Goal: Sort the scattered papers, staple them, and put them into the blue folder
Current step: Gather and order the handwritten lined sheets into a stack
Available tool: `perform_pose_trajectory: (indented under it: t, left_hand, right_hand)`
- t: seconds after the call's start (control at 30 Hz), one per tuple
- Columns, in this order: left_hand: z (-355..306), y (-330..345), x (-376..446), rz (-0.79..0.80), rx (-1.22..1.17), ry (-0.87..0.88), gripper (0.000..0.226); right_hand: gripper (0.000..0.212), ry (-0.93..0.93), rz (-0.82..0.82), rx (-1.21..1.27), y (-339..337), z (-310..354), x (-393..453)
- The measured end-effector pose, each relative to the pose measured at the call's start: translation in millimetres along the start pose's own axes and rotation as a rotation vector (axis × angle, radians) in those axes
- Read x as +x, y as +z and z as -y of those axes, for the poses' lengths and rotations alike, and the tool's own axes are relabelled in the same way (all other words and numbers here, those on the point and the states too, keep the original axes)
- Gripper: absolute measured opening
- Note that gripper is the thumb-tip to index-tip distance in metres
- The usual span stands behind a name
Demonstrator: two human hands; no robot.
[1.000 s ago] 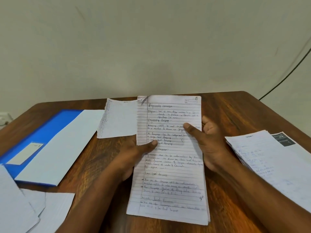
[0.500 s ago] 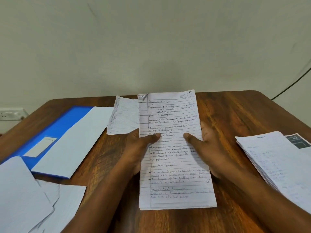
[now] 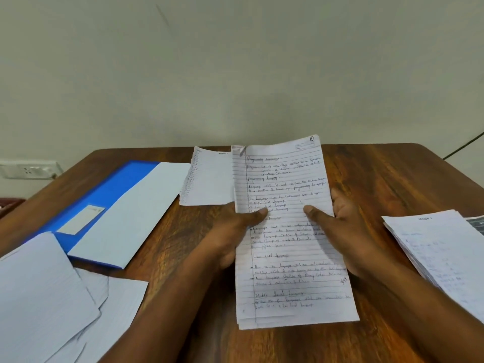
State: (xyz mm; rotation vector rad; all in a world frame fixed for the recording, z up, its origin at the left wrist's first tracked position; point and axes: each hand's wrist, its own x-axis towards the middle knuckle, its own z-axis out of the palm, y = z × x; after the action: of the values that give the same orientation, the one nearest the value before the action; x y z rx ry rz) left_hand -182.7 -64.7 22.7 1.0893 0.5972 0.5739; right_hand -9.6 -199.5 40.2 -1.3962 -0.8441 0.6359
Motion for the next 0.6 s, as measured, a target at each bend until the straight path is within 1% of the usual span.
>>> perform_pose_trajectory:
  t: [0.1,0.2,0.27,0.4,0.47,0.5,0.53,0.6]
  left_hand:
    - [-4.0,1.3,-3.2,-0.045,0.075,0.036,0.034]
    - [-4.2,1.3,-2.8,-0.01,0.113,0.047,0.033]
    - [-4.7,-0.9,-3.0,0.09,0.166,0.022,0.035]
    - [-12.0,-9.7,-10.7,0.391,0.384,-0.118,0.04]
    - [-16.9,-12.2,-13.5,0.462,0.469,-0.16,0.045]
    - [-18.2,-13.4,-13.8,0.459,0.486,-0.16,0.053]
    - [-19.8,-14.4,-13.8,0.449,0.498,-0.149,0.068]
    - [-19.5,-17.4,-11.2,0.417,0.565,-0.086,0.106]
  right_hand:
    - [0.025,0.015,0.01,0.017,-1.0,2.3,-1.0]
    - [0.024,-0.007,-0.08,0.04,-5.4,4.0,3.2]
    - [0.023,-0.026,-0.151,0.012,-11.8,4.4,7.9]
    - [0.023,-0.029,-0.281,0.043,-26.3,3.1,16.0]
    - [0.025,-0.036,-0.323,0.065,-30.7,4.7,17.8]
    - [0.025,-0.037,-0.338,0.077,-32.4,5.2,18.5]
    - [0.024,-0.037,-0.352,0.087,-34.3,4.9,19.1]
    - [0.025,-0.04,-0.382,0.086,-37.1,5.5,20.5]
